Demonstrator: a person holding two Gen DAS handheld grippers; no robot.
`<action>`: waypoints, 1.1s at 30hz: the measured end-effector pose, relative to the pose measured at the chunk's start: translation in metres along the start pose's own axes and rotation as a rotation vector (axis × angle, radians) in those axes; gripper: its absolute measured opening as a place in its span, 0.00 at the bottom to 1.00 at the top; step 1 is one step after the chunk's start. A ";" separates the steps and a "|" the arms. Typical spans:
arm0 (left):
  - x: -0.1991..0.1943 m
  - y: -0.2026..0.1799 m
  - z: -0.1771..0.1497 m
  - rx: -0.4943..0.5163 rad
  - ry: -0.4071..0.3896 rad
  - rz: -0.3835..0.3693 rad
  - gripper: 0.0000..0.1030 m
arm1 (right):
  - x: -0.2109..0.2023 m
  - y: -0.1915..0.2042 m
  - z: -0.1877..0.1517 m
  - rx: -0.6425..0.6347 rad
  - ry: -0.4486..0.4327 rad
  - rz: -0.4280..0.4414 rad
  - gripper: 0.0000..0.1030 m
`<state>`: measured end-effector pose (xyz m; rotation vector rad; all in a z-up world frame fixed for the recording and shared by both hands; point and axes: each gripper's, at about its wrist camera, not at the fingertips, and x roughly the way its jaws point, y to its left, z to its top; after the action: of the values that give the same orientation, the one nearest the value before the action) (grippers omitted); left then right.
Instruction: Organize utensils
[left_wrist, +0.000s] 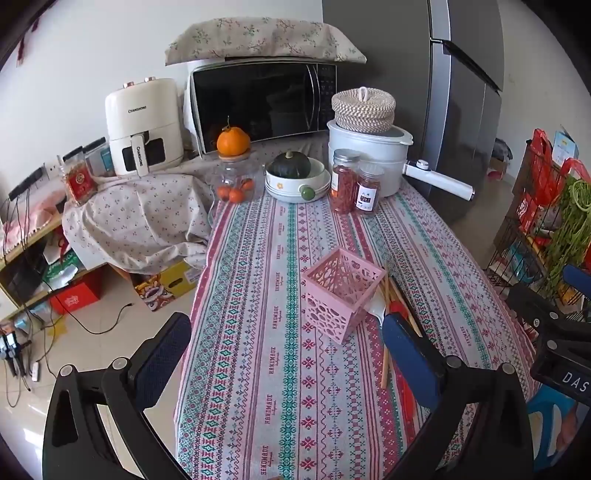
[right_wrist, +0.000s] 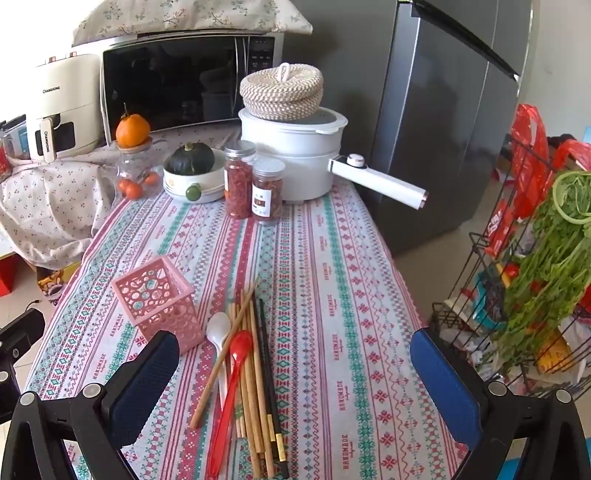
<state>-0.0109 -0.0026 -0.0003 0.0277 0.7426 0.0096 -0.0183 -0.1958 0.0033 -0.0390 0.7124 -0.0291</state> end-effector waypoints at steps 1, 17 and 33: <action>0.000 0.000 0.000 0.000 0.000 -0.001 1.00 | 0.000 -0.002 0.000 0.001 0.000 0.001 1.00; 0.001 -0.010 -0.008 0.009 0.002 -0.009 1.00 | -0.003 0.002 0.000 0.008 0.004 -0.003 1.00; 0.001 -0.010 -0.009 0.010 0.004 -0.012 1.00 | -0.001 0.004 0.000 0.009 0.009 -0.003 1.00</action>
<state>-0.0163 -0.0122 -0.0078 0.0329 0.7470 -0.0060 -0.0189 -0.1918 0.0041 -0.0315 0.7208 -0.0356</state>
